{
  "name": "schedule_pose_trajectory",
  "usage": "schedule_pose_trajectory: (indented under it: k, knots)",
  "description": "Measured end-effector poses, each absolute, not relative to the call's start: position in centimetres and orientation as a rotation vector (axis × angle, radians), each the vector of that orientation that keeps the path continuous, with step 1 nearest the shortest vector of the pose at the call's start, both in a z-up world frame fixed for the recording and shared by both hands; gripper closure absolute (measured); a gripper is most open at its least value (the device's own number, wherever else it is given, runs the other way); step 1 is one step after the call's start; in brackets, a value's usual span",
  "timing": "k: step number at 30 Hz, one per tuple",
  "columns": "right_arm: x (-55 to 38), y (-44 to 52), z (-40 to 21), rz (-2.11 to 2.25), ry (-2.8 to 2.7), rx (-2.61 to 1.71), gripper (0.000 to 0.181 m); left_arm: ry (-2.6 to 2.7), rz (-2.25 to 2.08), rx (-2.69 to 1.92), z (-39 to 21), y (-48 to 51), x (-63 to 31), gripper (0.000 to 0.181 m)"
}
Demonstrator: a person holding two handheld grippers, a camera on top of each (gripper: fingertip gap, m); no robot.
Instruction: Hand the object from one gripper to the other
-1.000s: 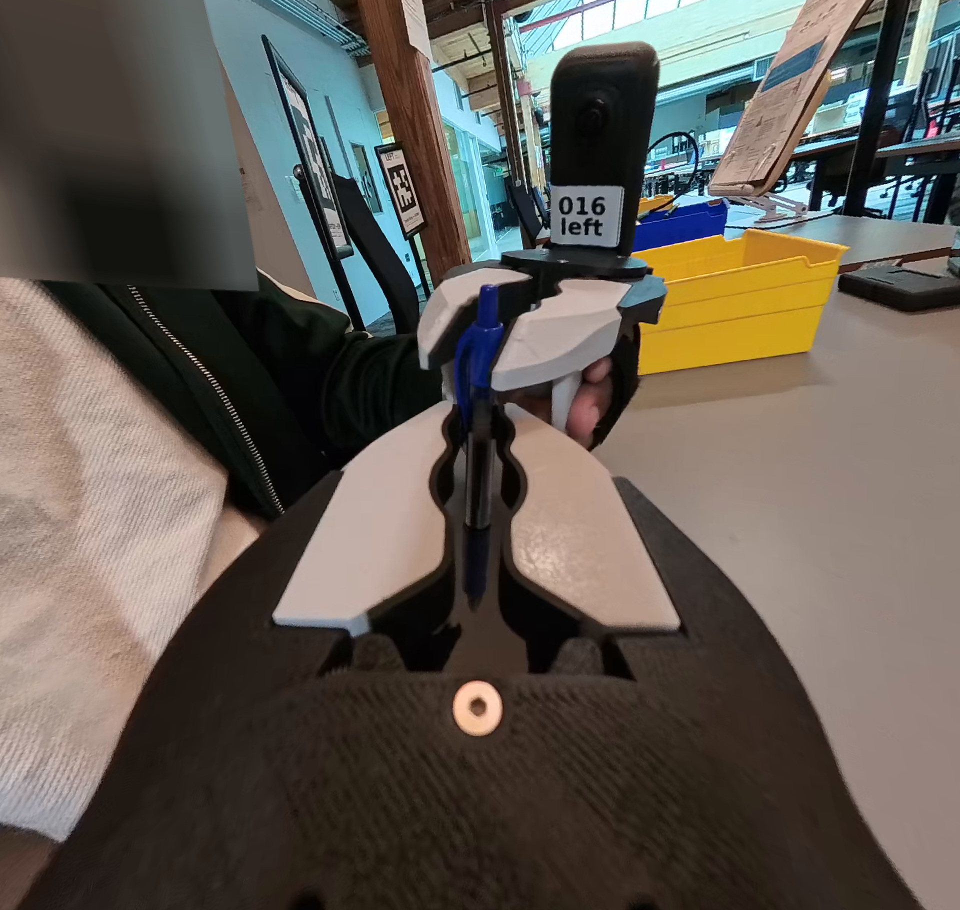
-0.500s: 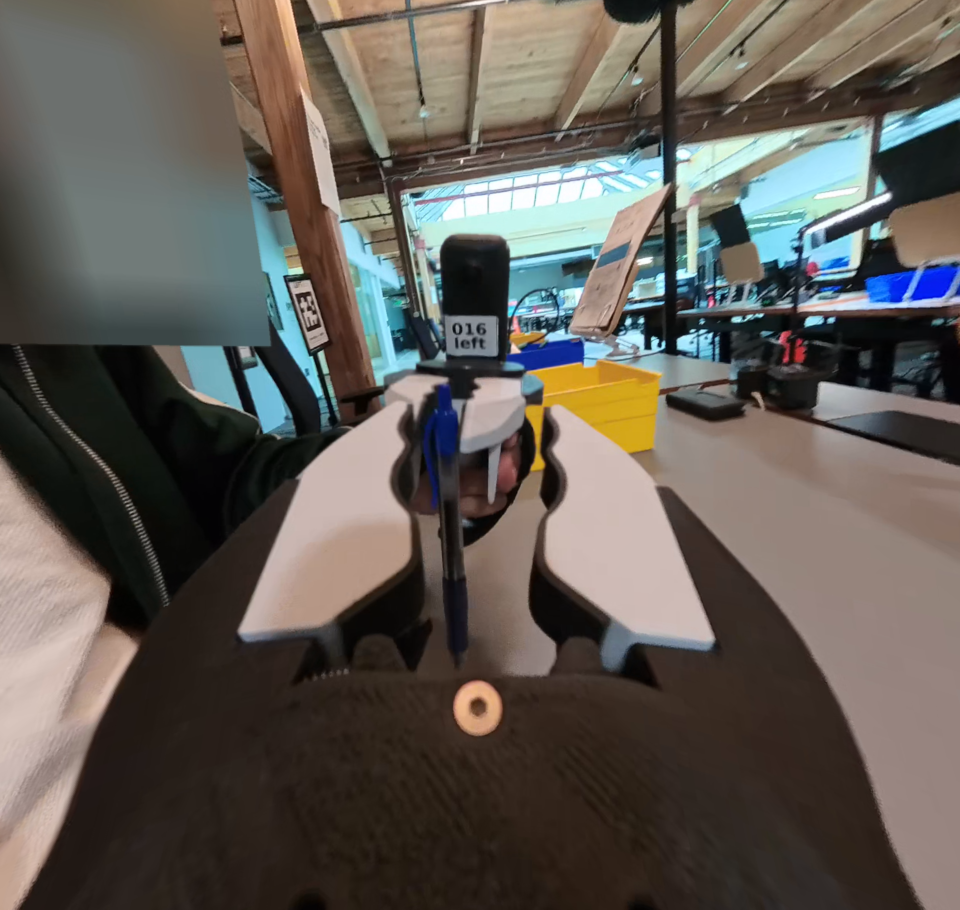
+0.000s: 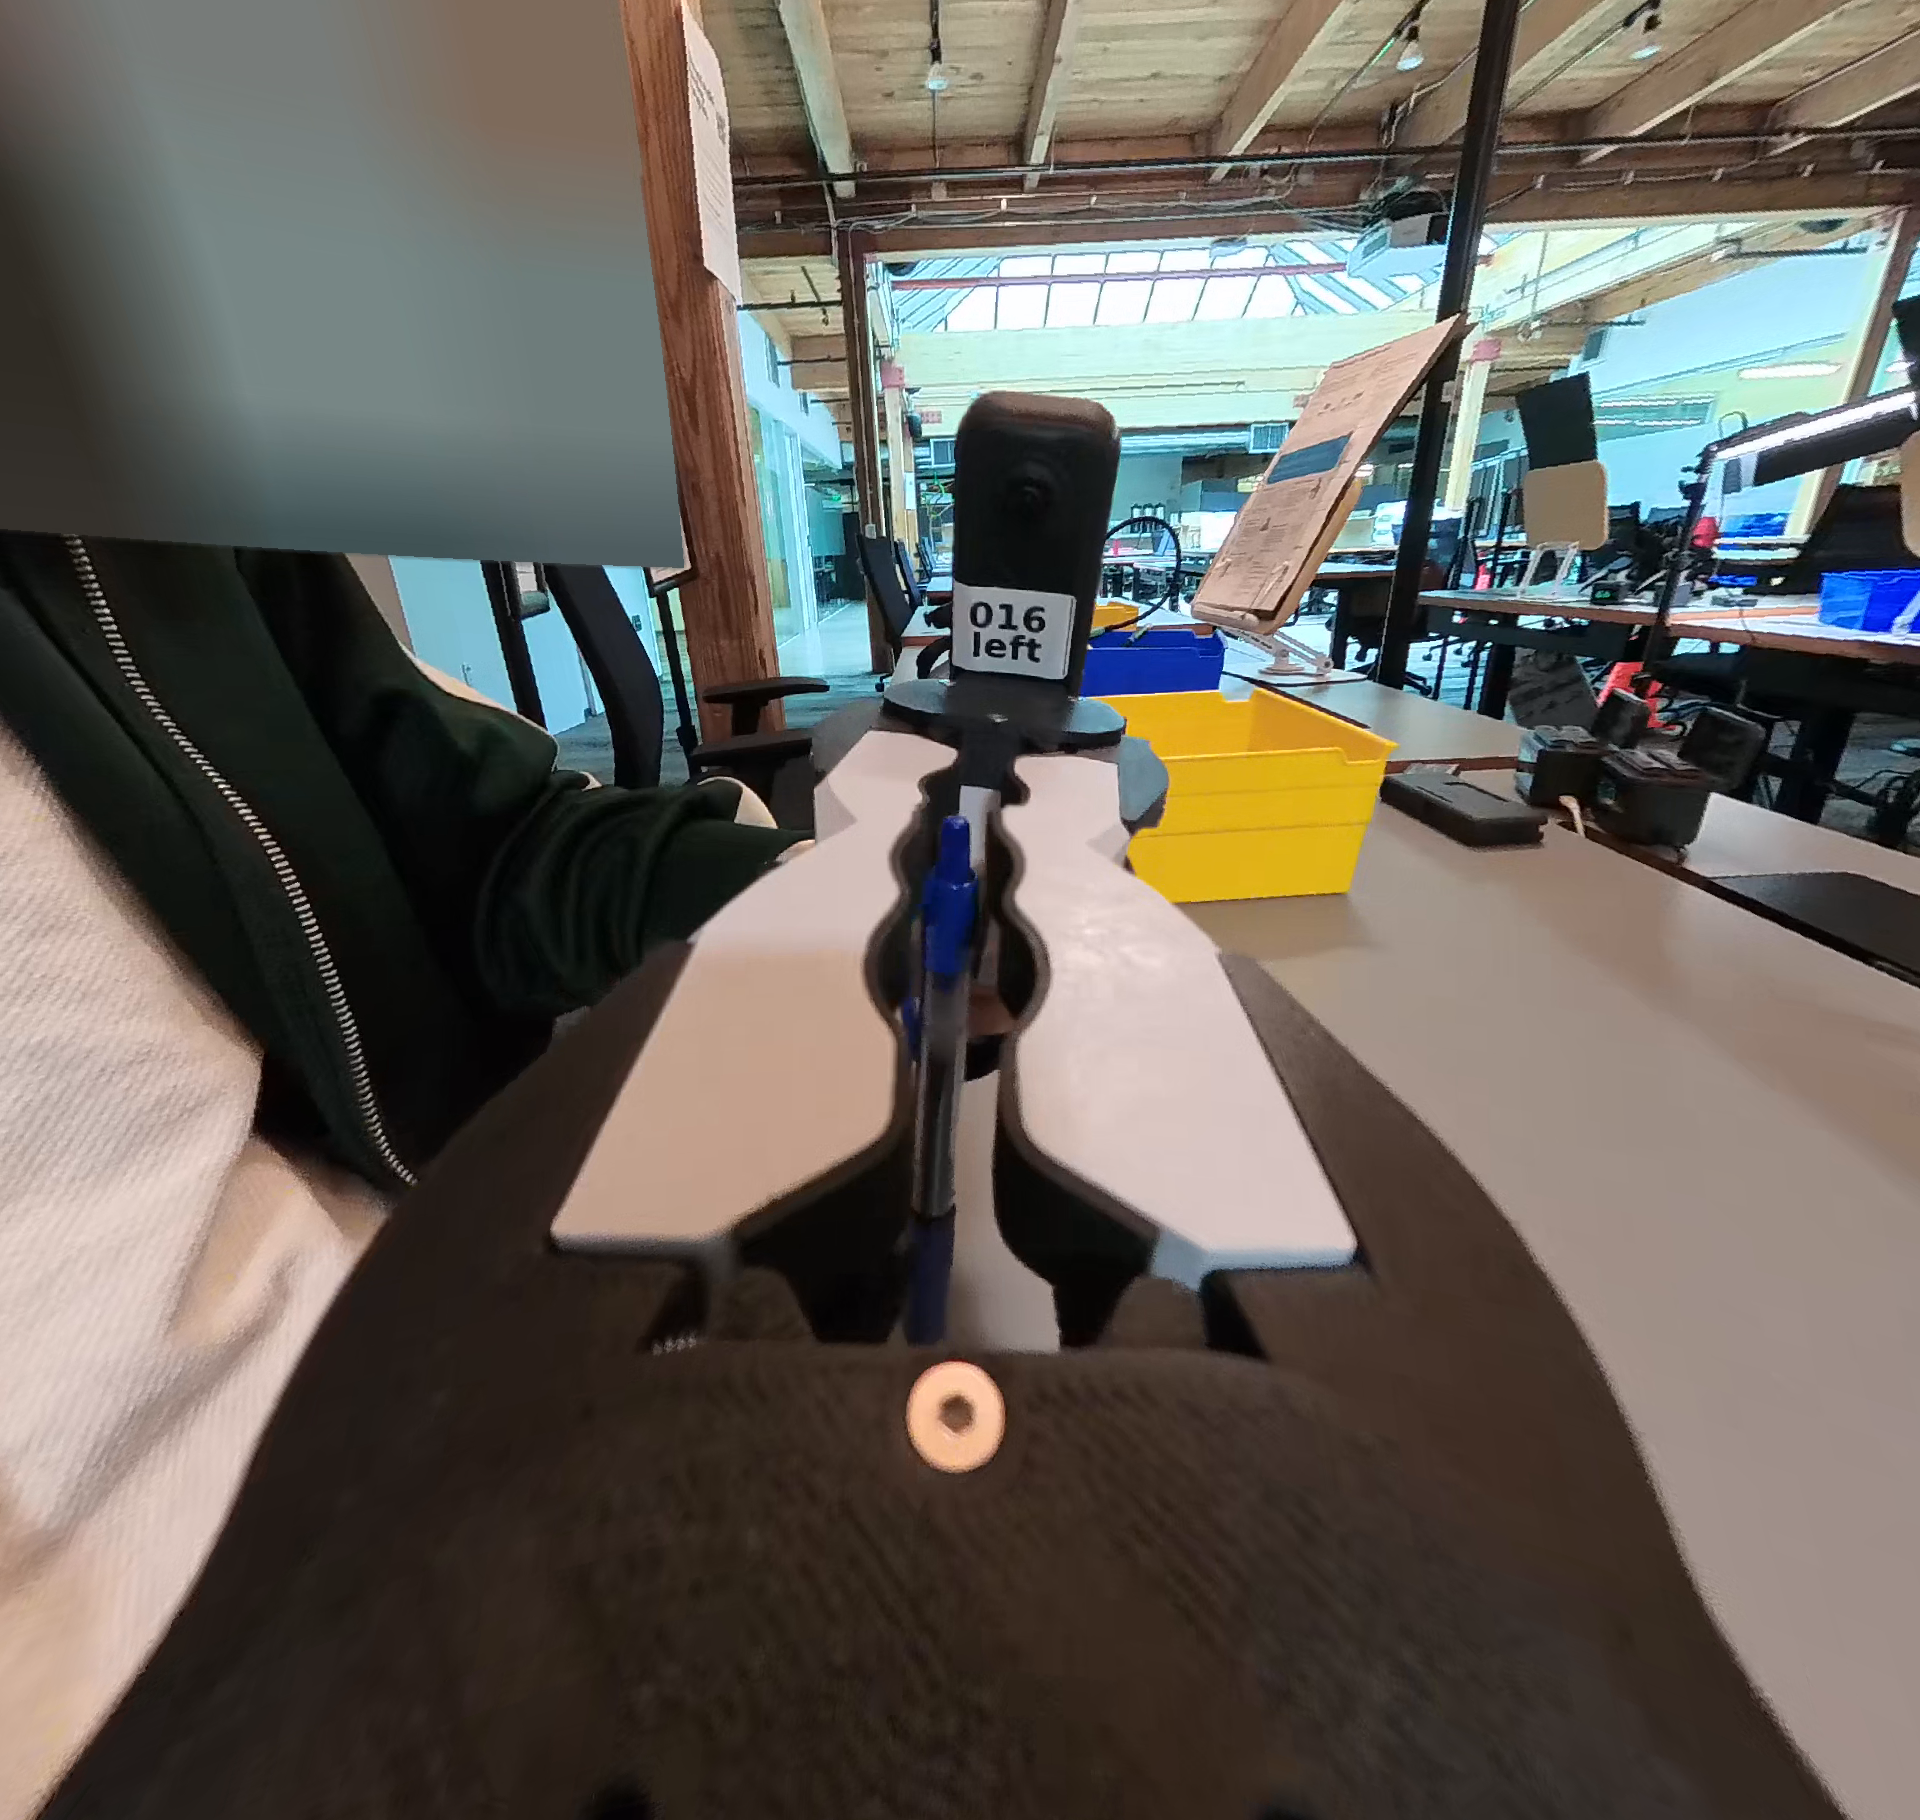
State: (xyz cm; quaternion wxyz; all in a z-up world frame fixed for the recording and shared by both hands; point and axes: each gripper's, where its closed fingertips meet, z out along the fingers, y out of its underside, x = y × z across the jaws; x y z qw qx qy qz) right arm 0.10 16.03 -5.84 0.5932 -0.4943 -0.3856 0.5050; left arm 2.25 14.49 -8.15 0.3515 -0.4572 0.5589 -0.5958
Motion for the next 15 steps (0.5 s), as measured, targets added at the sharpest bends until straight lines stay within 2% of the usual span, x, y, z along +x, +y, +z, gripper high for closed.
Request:
schedule_pose_trajectory:
  k: [15]
  knots:
    - [0.02,15.90,-6.19,1.174,-0.933,-1.182,0.176,1.449,-1.543,-1.180,-8.24,14.40,2.33,0.164]
